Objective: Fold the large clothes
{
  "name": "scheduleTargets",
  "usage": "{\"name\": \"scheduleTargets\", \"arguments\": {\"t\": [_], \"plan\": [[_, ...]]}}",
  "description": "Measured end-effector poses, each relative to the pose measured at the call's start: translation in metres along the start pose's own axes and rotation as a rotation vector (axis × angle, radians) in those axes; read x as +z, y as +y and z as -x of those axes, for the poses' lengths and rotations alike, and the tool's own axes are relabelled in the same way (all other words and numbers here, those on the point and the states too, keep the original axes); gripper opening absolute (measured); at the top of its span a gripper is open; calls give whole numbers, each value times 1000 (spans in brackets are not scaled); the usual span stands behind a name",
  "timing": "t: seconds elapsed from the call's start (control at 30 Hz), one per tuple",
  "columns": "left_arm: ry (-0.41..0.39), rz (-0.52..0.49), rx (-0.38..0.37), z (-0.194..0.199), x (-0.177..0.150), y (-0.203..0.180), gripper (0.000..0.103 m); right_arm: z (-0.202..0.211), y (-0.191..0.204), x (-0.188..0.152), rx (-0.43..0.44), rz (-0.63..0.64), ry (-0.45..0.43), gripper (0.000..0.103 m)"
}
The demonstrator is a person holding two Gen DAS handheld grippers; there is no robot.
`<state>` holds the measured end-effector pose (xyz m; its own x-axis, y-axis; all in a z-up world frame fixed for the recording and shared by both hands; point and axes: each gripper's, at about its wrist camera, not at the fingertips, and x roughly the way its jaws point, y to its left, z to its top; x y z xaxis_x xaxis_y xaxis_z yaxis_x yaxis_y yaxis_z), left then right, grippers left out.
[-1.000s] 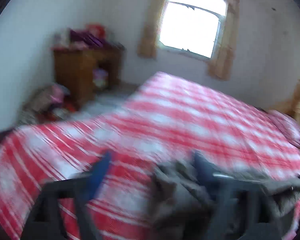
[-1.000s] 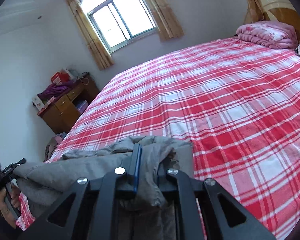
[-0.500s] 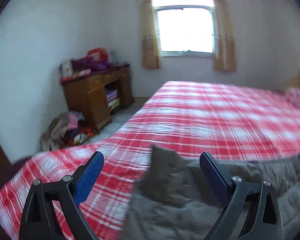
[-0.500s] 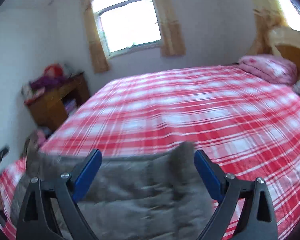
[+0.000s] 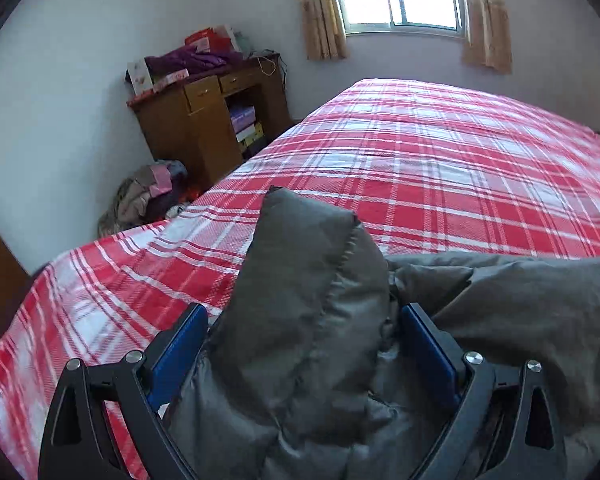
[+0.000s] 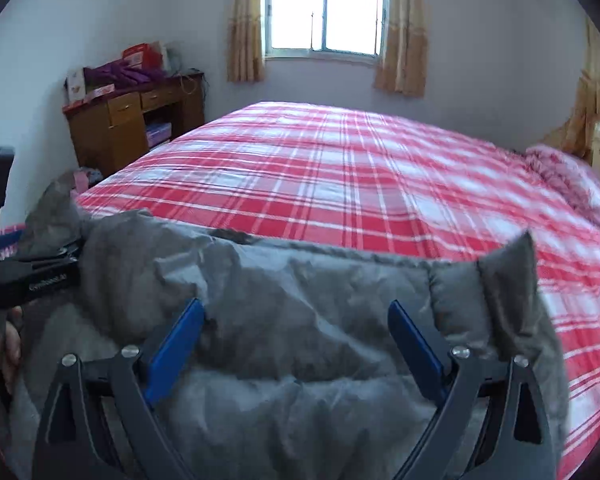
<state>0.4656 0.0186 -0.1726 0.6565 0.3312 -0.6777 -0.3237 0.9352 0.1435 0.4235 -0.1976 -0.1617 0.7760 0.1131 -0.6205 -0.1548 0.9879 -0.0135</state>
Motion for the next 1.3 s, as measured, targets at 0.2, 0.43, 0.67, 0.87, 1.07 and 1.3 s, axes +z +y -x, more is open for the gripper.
{"name": "scheduleTargets", "arguments": {"t": [0.2, 0.43, 0.67, 0.87, 1.07, 1.3], "plan": [[12, -12, 19, -15, -8, -6, 99, -17, -9, -7, 27, -61, 32, 96], [33, -54, 49, -25, -6, -18, 101, -25, -8, -10, 37, -83, 48, 96], [62, -87, 71, -35, -5, -29, 102, -32, -15, -13, 40, -130, 75, 96], [74, -98, 82, -39, -5, -32, 102, -40, -15, -15, 25, -141, 117, 97], [76, -117, 102, -41, -5, -36, 102, -45, -17, -16, 20, -156, 152, 98], [76, -123, 111, -42, -5, -39, 102, -48, -19, -18, 19, -170, 171, 98]]}}
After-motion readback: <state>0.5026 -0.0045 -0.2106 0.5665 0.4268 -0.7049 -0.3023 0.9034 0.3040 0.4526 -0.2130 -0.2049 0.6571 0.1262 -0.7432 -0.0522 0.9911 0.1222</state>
